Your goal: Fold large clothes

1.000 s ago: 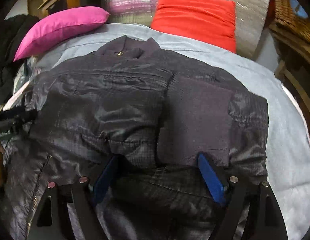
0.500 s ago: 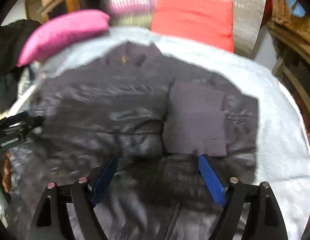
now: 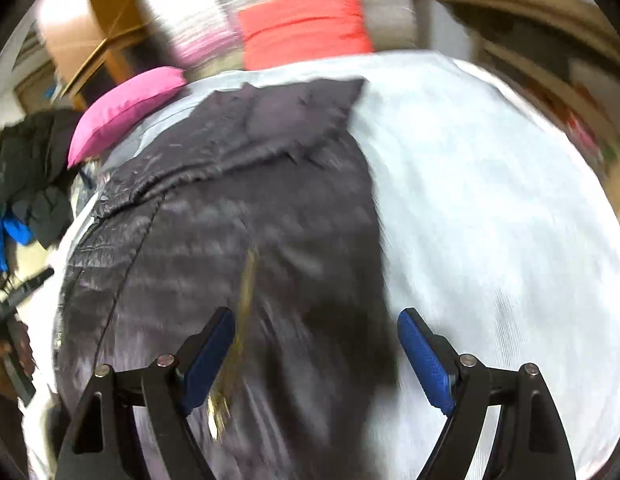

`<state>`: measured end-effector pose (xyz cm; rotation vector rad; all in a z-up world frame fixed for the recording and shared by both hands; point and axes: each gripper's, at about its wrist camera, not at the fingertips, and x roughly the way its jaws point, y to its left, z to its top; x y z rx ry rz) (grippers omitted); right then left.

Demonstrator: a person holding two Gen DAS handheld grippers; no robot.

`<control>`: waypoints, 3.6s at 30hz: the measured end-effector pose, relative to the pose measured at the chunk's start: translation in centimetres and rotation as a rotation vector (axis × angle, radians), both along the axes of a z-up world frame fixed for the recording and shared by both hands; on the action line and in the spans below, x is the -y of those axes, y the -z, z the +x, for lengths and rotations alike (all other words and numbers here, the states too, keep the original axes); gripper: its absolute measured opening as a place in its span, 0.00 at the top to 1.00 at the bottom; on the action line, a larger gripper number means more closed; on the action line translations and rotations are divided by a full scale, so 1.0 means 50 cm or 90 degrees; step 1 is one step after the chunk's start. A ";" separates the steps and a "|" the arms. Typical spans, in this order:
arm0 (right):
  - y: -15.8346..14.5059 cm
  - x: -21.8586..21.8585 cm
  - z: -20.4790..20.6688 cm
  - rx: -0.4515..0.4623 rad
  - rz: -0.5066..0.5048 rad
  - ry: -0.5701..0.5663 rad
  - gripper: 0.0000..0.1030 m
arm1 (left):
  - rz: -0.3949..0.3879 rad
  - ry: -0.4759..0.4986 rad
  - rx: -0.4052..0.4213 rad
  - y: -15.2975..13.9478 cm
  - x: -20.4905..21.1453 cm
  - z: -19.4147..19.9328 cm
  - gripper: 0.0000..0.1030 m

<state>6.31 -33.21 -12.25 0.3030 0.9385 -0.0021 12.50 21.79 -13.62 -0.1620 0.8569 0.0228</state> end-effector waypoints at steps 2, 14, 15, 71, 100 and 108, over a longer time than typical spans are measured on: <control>0.018 0.012 -0.044 -0.012 0.036 0.006 0.17 | -0.028 -0.011 -0.008 0.008 -0.024 -0.032 0.14; 0.073 -0.011 -0.158 -0.001 0.157 -0.010 0.17 | -0.073 -0.054 -0.056 0.065 -0.051 -0.149 0.14; 0.074 -0.011 -0.160 0.000 0.164 -0.011 0.17 | -0.079 -0.056 -0.062 0.071 -0.051 -0.152 0.14; 0.096 -0.024 -0.192 -0.014 0.164 -0.019 0.53 | -0.069 -0.044 -0.116 0.129 0.025 -0.201 0.14; 0.004 -0.034 -0.214 -0.006 0.108 -0.047 0.90 | -0.107 0.026 -0.098 0.068 0.011 -0.286 0.86; 0.062 -0.006 -0.215 -0.006 0.190 0.010 0.24 | -0.177 -0.039 -0.102 0.080 -0.063 -0.289 0.37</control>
